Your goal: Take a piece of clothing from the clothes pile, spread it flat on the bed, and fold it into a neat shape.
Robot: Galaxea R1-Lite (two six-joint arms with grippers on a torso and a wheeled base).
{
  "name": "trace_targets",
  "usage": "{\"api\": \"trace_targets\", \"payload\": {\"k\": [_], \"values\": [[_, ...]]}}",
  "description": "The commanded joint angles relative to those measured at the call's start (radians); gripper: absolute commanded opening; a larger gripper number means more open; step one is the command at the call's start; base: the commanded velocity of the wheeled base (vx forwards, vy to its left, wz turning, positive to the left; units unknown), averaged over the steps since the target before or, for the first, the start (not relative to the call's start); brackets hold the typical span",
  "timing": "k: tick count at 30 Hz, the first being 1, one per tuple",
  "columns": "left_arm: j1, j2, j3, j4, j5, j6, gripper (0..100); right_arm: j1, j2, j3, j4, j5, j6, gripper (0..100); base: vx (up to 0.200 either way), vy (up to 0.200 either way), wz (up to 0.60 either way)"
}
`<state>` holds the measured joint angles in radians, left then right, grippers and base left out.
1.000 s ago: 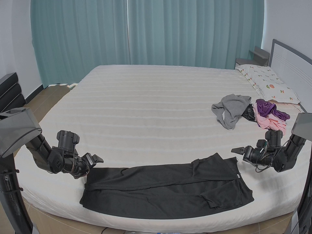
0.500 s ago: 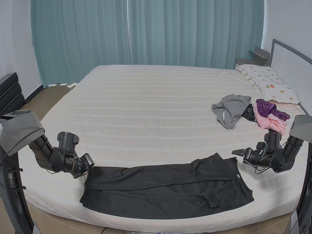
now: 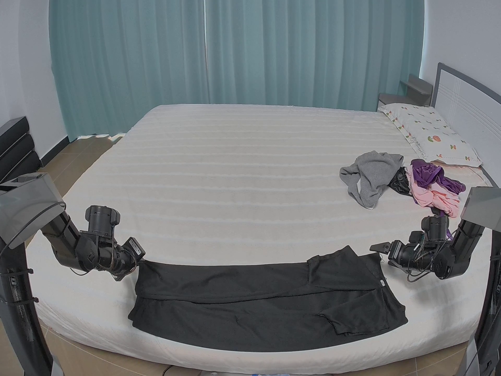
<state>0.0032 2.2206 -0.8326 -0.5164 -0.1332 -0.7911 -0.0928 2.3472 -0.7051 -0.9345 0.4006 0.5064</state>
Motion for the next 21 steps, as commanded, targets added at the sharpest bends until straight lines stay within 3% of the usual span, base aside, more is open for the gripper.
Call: {"api": "trace_targets", "payload": {"k": [1, 13, 14, 21], "values": [[0.001, 0.013, -0.020, 0.001, -0.002, -0.033, 0, 0.001, 0.014, -0.011, -0.001, -0.002, 0.001, 100, 0.000, 0.000, 0.00], [0.003, 0.021, -0.022, 0.001, -0.003, -0.043, 0, 0.021, 0.040, -0.056, -0.001, -0.006, 0.029, 100, 0.000, 0.000, 0.00], [0.003, 0.021, -0.022, 0.001, -0.003, -0.042, 0, 0.025, 0.055, -0.060, -0.001, -0.013, 0.029, 0, 0.000, 0.000, 0.00], [0.003, 0.021, -0.017, 0.001, -0.003, -0.042, 0, 0.041, 0.076, -0.062, -0.003, -0.039, 0.024, 0, 0.000, 0.000, 0.00]]}}
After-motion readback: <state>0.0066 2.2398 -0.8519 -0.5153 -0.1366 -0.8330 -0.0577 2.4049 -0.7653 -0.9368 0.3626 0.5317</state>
